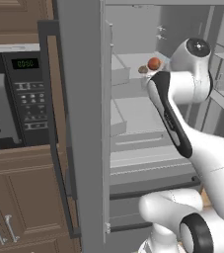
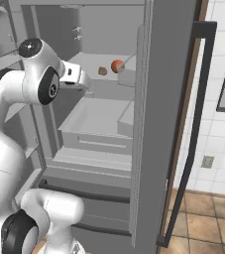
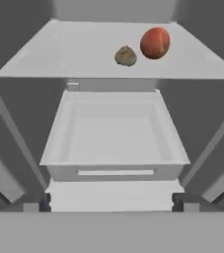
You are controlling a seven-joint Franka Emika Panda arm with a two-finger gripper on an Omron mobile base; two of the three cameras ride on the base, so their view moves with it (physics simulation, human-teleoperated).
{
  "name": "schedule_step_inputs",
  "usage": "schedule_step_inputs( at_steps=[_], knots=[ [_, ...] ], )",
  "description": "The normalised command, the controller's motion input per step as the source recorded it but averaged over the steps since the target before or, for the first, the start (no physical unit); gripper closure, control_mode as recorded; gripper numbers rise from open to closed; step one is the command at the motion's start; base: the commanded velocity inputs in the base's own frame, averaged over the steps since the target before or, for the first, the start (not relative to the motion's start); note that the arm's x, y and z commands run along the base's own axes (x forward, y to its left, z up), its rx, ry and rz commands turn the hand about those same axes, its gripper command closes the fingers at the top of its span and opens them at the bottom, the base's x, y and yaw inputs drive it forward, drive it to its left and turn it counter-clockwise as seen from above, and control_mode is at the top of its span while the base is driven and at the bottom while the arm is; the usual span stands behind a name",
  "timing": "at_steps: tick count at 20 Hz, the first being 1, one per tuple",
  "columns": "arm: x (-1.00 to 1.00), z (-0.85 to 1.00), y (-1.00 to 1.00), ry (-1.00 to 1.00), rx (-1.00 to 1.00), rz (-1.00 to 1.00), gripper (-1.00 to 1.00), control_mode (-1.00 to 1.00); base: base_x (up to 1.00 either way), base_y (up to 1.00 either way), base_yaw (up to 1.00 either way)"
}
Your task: Grab the onion and garlic from the fridge, place them in the blender, close the lid, and turn on the blender to create a marinade.
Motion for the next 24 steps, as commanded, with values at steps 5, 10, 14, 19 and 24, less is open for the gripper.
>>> schedule_step_inputs(
  at_steps=[5, 10, 14, 19, 24],
  knots=[
    [0.45, 0.58, -0.16, -0.17, 0.0, -0.24, -1.0, -1.0, 0.0, 0.0, 0.0],
    [0.62, 0.03, -0.11, -0.01, 0.01, -0.21, -1.0, -1.0, 0.0, 0.0, 0.0],
    [0.42, 0.0, -0.33, 0.0, 0.05, -0.02, -1.0, -1.0, 0.0, 0.0, 0.0],
    [0.19, 0.0, -0.46, 0.0, 0.09, 0.0, -1.0, -1.0, 0.0, 0.0, 0.0],
    [0.37, -0.05, -0.25, 0.01, 0.08, 0.03, -1.0, -1.0, 0.0, 0.0, 0.0]
  ],
)
